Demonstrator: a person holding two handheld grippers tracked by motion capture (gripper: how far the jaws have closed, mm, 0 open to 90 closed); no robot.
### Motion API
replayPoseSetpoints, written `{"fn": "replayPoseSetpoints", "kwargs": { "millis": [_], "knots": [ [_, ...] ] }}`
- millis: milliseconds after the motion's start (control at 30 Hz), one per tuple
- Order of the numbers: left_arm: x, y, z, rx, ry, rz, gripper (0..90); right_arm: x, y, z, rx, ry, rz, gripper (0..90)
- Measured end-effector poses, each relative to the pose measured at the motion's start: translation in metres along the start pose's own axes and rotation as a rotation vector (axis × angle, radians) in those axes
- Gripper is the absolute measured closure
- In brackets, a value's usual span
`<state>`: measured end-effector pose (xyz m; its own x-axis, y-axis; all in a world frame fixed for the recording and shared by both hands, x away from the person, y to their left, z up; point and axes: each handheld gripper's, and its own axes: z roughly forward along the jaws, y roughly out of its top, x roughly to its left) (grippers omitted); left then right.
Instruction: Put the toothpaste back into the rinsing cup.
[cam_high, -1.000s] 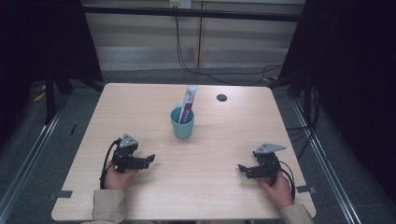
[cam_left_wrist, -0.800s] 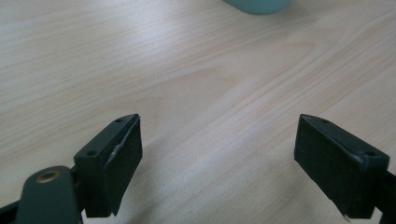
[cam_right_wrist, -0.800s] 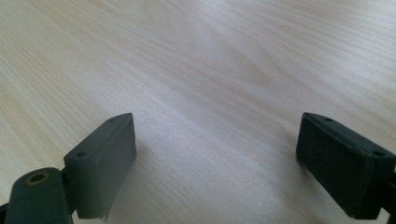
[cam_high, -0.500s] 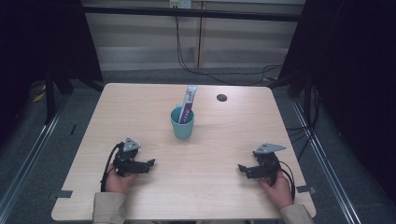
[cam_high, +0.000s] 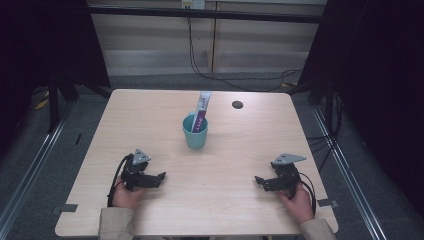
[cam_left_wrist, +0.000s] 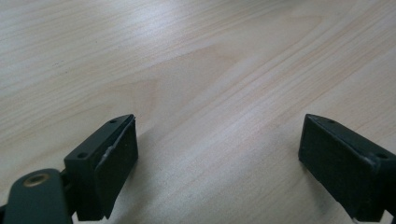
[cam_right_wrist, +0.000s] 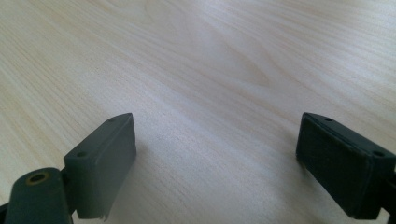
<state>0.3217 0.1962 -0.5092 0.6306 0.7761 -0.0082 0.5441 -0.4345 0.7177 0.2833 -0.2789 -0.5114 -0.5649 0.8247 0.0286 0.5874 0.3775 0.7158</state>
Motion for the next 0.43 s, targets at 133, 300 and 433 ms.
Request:
{"fn": "replayPoseSetpoints", "kwargs": {
  "millis": [133, 300, 433],
  "knots": [
    [-0.0001, 0.0001, 0.0005, -0.001, -0.006, -0.001, 10.4, 0.0000, 0.0000, 0.0000, 0.000, 0.000, 0.000, 11.4],
    [0.0001, 0.0002, 0.0004, 0.001, -0.009, -0.001, 10.3, 0.0000, 0.0000, 0.0000, 0.000, 0.000, -0.001, 11.4],
    [0.0001, 0.0002, 0.0004, 0.002, -0.009, -0.001, 10.2, 0.0000, 0.0000, 0.0000, 0.000, 0.000, 0.000, 11.4]
  ]
}}
